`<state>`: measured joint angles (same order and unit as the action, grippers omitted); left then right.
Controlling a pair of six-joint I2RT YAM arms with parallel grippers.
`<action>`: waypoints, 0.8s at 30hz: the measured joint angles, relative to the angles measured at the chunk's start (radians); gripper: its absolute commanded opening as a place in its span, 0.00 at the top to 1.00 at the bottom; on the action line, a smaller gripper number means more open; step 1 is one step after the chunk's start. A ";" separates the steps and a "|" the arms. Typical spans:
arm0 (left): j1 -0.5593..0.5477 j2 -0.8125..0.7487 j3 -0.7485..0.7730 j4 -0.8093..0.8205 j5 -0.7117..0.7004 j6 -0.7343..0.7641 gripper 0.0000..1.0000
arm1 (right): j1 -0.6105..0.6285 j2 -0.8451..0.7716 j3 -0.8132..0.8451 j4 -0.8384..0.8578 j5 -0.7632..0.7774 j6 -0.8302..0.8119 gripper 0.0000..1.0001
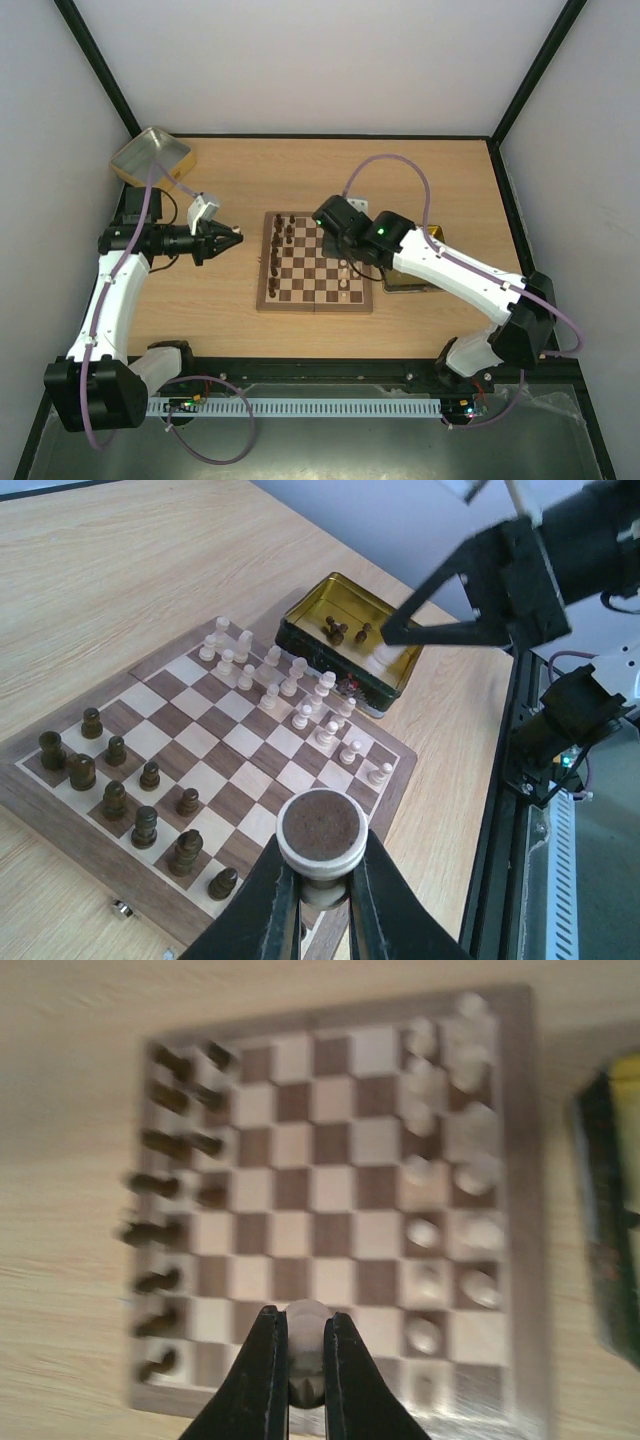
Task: Set up the chess pieces on the board
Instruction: Place the chess piece on the chessboard.
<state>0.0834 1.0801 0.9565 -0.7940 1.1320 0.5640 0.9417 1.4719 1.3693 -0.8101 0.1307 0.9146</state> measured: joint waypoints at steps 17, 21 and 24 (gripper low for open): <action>0.000 -0.002 -0.010 0.033 -0.038 -0.037 0.98 | 0.000 -0.106 -0.265 -0.204 -0.027 -0.040 0.98; 0.000 -0.002 -0.010 0.033 -0.040 -0.037 0.98 | -0.011 -0.088 -0.285 -0.179 -0.050 -0.049 0.98; 0.000 -0.002 -0.010 0.033 -0.041 -0.037 0.98 | -0.032 -0.082 -0.301 -0.145 -0.066 -0.059 0.98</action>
<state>0.0834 1.0782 0.9466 -0.7612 1.0908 0.5274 0.9100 1.3903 1.0679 -0.9550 0.0643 0.8558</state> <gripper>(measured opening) 0.088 0.029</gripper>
